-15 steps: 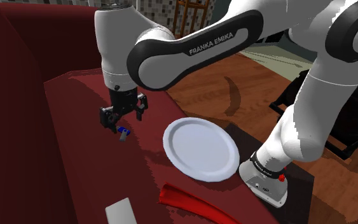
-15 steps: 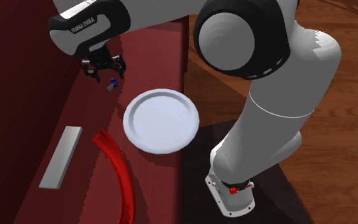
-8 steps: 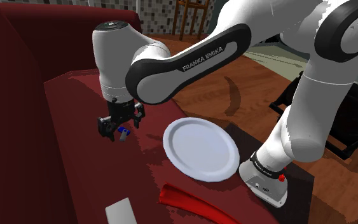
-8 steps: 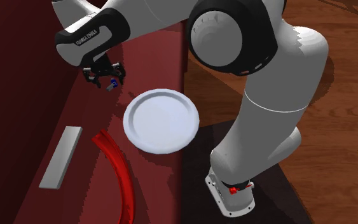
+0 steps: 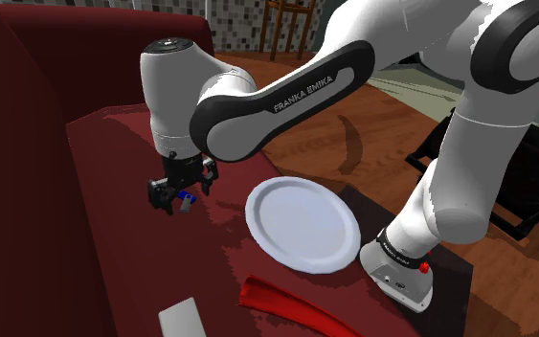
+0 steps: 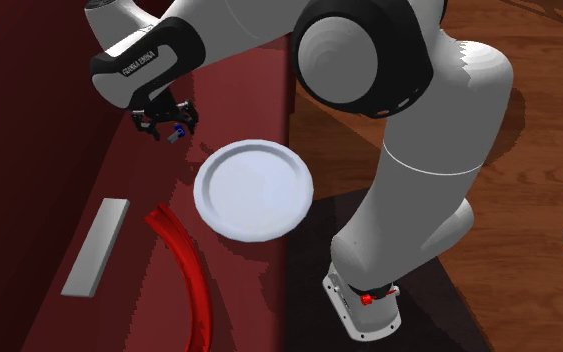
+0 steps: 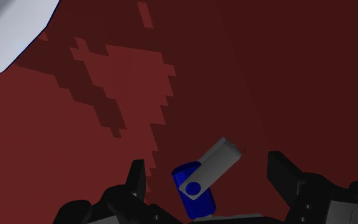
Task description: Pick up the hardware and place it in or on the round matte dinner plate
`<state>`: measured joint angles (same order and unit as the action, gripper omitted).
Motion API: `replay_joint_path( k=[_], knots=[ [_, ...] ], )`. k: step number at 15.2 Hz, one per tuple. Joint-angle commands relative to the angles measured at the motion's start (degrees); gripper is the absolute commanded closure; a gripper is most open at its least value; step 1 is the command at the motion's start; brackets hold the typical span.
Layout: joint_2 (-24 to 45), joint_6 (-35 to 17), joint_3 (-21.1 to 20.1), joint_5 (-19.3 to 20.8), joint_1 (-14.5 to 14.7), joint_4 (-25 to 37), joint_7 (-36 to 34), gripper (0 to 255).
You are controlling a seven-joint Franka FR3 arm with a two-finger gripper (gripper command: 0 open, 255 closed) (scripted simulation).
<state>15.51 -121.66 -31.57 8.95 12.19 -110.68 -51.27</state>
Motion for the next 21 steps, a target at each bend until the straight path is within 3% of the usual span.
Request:
replay_joint_path(
  k=[1, 10, 21],
  knots=[
    [0.0, 0.0, 0.0, 0.0, 0.0, 0.0, 0.0, 255],
    [0.0, 0.0, 0.0, 0.0, 0.0, 0.0, 0.0, 255],
    [-3.6, 7.4, -0.8, -2.5, -0.6, 4.4, 1.6, 255]
  ],
)
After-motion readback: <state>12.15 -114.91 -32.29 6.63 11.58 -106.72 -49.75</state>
